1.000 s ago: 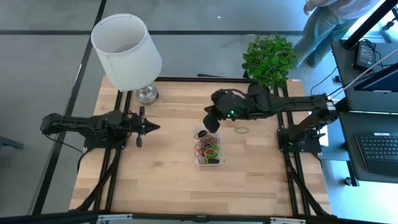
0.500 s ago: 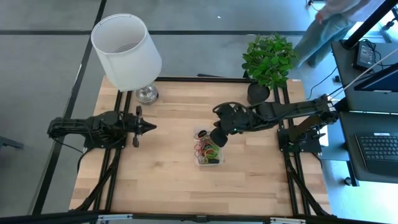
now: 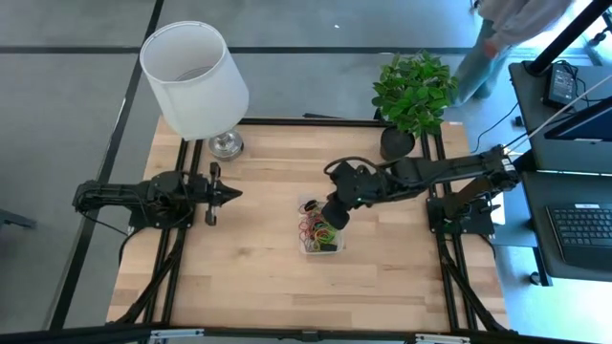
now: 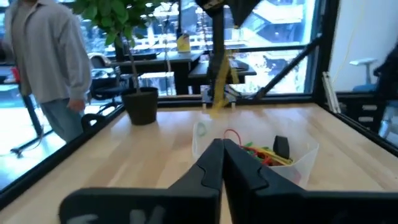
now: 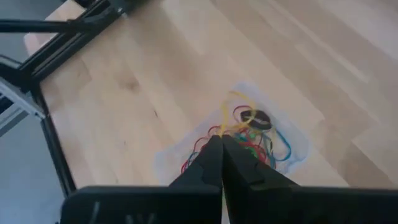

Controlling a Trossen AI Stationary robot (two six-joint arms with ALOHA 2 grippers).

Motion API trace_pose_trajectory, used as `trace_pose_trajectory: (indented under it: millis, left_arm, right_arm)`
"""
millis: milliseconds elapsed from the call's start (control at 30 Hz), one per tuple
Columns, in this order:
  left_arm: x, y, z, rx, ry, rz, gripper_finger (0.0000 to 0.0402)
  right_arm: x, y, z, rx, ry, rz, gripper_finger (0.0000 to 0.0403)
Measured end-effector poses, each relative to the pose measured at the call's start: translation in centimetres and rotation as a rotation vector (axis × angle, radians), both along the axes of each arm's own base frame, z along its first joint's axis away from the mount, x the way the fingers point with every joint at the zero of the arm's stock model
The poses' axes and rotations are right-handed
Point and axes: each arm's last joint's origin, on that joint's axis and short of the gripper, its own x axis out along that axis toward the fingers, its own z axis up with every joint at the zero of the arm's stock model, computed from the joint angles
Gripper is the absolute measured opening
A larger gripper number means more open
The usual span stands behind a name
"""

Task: Pick and place rubber bands into bin
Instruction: Put the yellow rubber band into the bin

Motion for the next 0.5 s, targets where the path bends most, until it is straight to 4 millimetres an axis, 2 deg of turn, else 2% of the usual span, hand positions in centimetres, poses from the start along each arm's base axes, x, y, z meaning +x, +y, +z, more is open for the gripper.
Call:
trace_pose_trajectory:
  millis: [200,367,500]
  left_arm:
    - [0.0,0.0,0.0,-0.075,-0.004,0.001,0.0003]
    - [0.0,0.0,0.0,-0.08,-0.004,0.0,0.0002]
    - [0.0,0.0,0.0,-0.08,-0.004,0.0,0.0005]
  right_arm:
    - [1.3,0.5,-1.7,0.023,0.069,0.069,0.0]
    - [2.9,0.7,-4.3,0.001,0.163,0.126,0.0]
    - [4.5,0.1,-6.5,-0.052,0.228,0.151,0.0]
